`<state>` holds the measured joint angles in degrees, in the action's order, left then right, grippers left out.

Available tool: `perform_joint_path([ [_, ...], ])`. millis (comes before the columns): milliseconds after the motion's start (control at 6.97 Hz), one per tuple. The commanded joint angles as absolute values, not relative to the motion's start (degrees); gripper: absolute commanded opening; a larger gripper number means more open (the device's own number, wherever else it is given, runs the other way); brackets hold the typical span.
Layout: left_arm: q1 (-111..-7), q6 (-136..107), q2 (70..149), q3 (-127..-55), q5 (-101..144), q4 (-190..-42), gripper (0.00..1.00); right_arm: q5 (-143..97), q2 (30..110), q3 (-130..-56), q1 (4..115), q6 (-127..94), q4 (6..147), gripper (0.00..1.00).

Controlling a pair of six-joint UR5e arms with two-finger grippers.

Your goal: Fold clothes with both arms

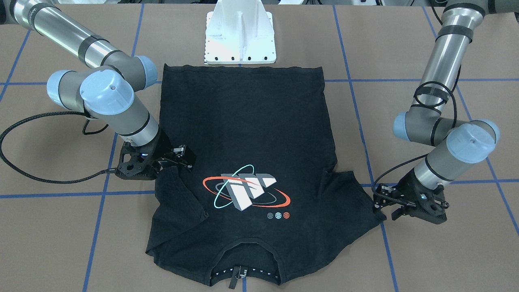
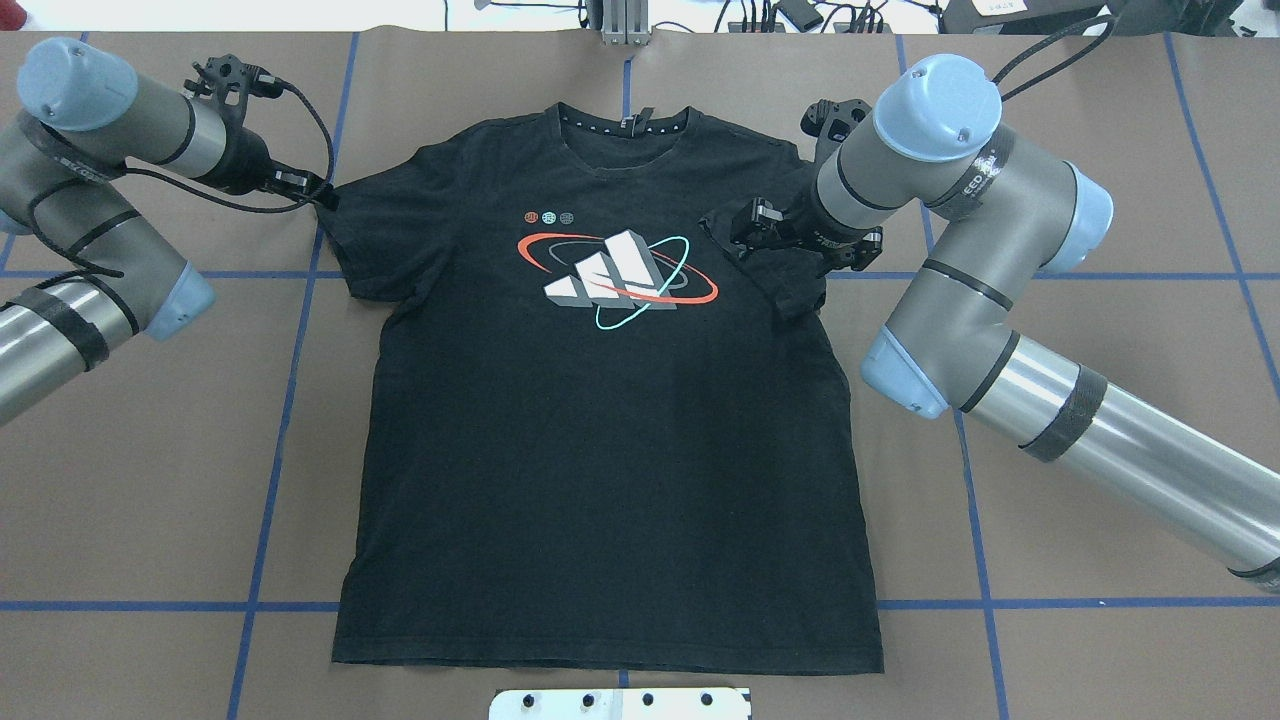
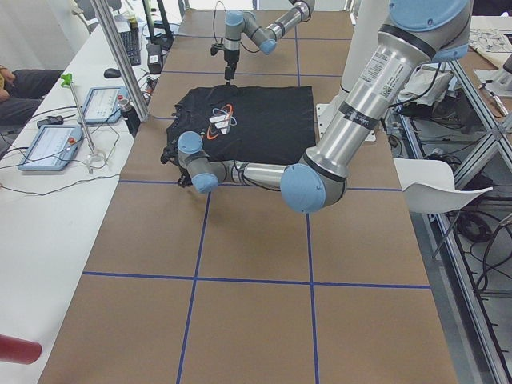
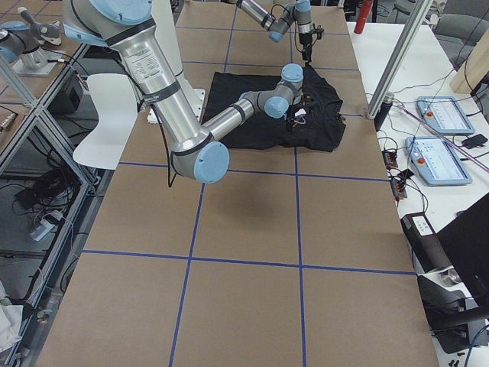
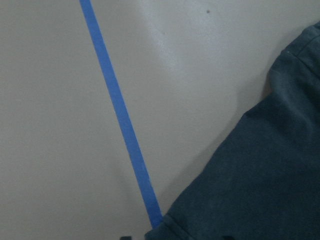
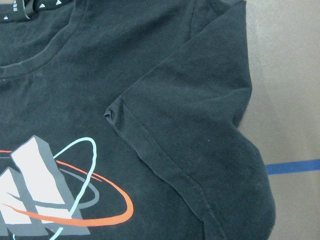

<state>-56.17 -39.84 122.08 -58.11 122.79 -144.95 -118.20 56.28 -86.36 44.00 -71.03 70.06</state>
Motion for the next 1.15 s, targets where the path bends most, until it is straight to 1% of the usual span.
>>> perform_joint_path([
  [0, -56.08, -39.99, 123.13, -57.05, 122.78, -144.93, 0.61, -118.04, 56.16, -86.31, 43.77, -71.1, 69.96, 1.0],
  [287, -56.16, -39.9, 123.66, -55.81, 122.78, -145.02, 0.6, -117.95, 56.25, -86.39, 43.68, -71.1, 69.96, 1.0],
  [431, -56.08, -39.9, 123.84, -55.38, 122.78, -145.02, 0.56, -117.95, 56.25, -86.31, 43.68, -71.1, 69.96, 1.0],
  [718, -56.07, -39.9, 123.84, -54.93, 122.7, -145.2, 0.54, -117.86, 56.34, -86.48, 43.68, -71.1, 69.96, 1.0],
  [1005, -56.07, -39.99, 124.89, -53.62, 122.7, -145.28, 0.54, -117.86, 56.34, -86.48, 43.68, -71.1, 69.96, 1.0],
])
